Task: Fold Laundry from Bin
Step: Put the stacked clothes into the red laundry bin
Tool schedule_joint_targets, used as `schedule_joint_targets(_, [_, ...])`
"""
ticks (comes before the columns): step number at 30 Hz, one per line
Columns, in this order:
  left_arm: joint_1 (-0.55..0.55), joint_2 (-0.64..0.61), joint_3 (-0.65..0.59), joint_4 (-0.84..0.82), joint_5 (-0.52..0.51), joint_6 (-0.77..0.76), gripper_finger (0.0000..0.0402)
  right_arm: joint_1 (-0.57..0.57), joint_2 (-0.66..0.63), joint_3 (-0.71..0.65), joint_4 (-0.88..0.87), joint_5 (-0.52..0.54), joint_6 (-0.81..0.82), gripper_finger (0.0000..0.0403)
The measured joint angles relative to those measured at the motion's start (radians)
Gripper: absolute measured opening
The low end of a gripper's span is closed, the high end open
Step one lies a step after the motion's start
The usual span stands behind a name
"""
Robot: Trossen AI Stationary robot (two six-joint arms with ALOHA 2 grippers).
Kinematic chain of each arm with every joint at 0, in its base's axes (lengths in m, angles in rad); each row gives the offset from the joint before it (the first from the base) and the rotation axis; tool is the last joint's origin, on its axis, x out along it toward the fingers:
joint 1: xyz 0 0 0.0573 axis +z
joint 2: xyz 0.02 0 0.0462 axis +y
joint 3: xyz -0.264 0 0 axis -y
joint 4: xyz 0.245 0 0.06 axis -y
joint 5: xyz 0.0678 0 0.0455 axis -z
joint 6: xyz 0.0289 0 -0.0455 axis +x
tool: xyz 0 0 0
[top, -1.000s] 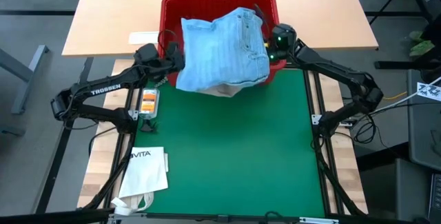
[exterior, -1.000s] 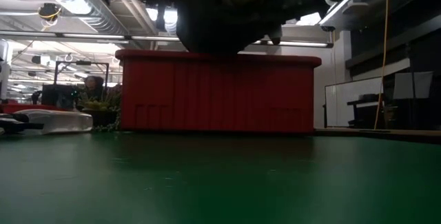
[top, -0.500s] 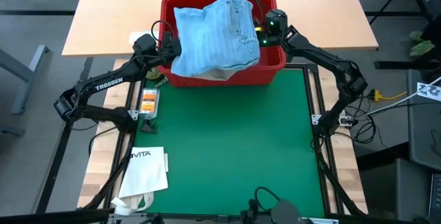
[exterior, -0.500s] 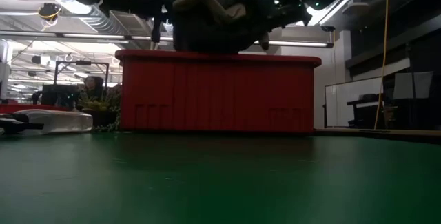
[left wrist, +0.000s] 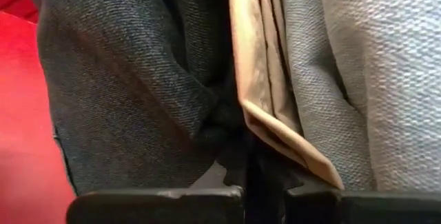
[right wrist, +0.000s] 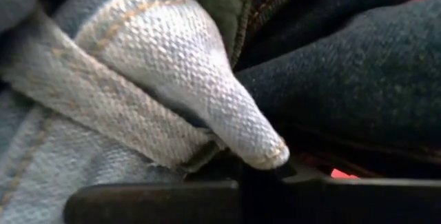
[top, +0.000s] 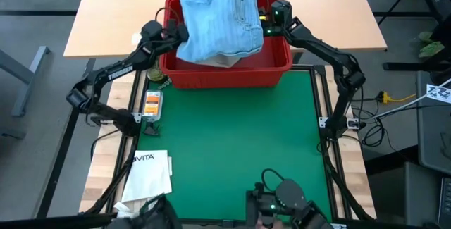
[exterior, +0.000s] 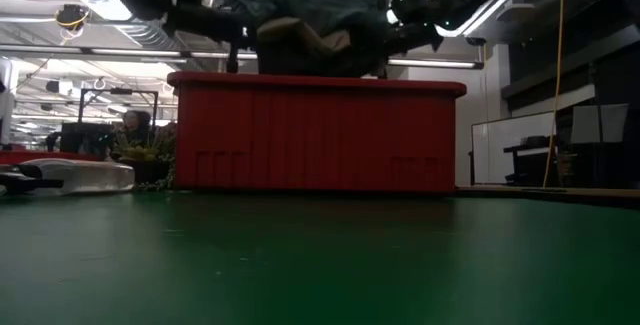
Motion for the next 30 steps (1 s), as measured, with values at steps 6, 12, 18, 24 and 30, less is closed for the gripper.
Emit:
schedule_joint_targets(6, [0.026, 0.159, 0.099, -0.002, 0.027, 0.019, 0.0002, -0.048, 0.048, 0.016, -0.009, 0.008, 0.000, 0.0005])
schedule_joint_targets(12, [0.077, 0.252, 0.119, -0.019, 0.031, 0.047, 0.0002, -0.102, 0.083, 0.016, -0.034, 0.034, -0.033, 0.0005])
schedule_joint_targets(18, [0.112, 0.273, 0.119, -0.101, 0.011, 0.129, 0.0002, -0.119, 0.142, 0.018, -0.047, 0.049, -0.079, 0.0005])
schedule_joint_targets(24, [0.119, 0.273, 0.119, -0.227, -0.030, 0.255, 0.0002, -0.119, 0.208, 0.018, -0.052, 0.052, -0.085, 0.0005])
schedule_joint_targets(30, [0.118, 0.274, 0.119, -0.369, -0.130, 0.434, 0.0002, -0.119, 0.223, 0.018, -0.112, 0.147, -0.149, 0.0005])
